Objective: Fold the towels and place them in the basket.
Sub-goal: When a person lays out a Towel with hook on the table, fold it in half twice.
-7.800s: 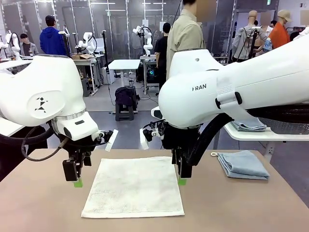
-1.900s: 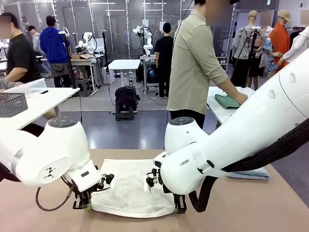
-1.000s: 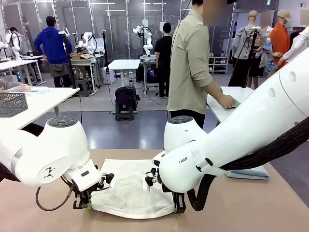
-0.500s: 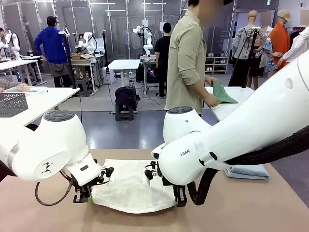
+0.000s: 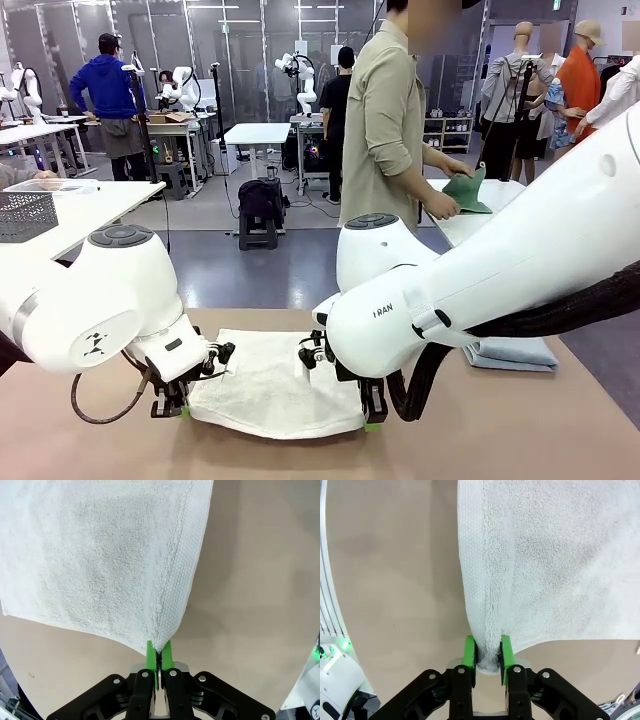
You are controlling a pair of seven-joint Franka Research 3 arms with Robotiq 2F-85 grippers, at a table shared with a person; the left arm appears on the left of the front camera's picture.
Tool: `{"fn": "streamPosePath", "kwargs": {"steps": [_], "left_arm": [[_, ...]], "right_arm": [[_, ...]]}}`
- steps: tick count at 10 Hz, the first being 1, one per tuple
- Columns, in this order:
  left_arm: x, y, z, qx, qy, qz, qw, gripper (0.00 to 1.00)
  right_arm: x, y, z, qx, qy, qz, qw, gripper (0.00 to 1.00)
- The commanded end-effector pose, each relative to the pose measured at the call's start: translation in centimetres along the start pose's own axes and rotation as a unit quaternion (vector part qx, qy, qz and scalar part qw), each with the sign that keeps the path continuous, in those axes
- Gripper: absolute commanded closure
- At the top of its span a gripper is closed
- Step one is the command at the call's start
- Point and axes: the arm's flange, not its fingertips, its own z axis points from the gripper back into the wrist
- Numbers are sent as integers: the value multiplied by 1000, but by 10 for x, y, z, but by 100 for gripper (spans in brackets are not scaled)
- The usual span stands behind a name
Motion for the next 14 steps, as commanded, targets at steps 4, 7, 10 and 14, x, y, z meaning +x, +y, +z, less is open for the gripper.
{"fn": "streamPosePath", "kwargs": {"steps": [4,7,10,14], "left_arm": [[0,-2,5,0,14,8,1000,96],[1,-2,5,0,12,7,1000,96],[-1,5,17,6,14,9,1000,96],[0,8,18,11,-2,4,1000,96]], "right_arm": [[-1,4,-3,12,-2,12,1000,73],[-1,3,-3,20,-11,11,1000,100],[-3,-1,6,14,-21,0,1000,95],[1,-2,4,5,-12,-6,1000,95]]}}
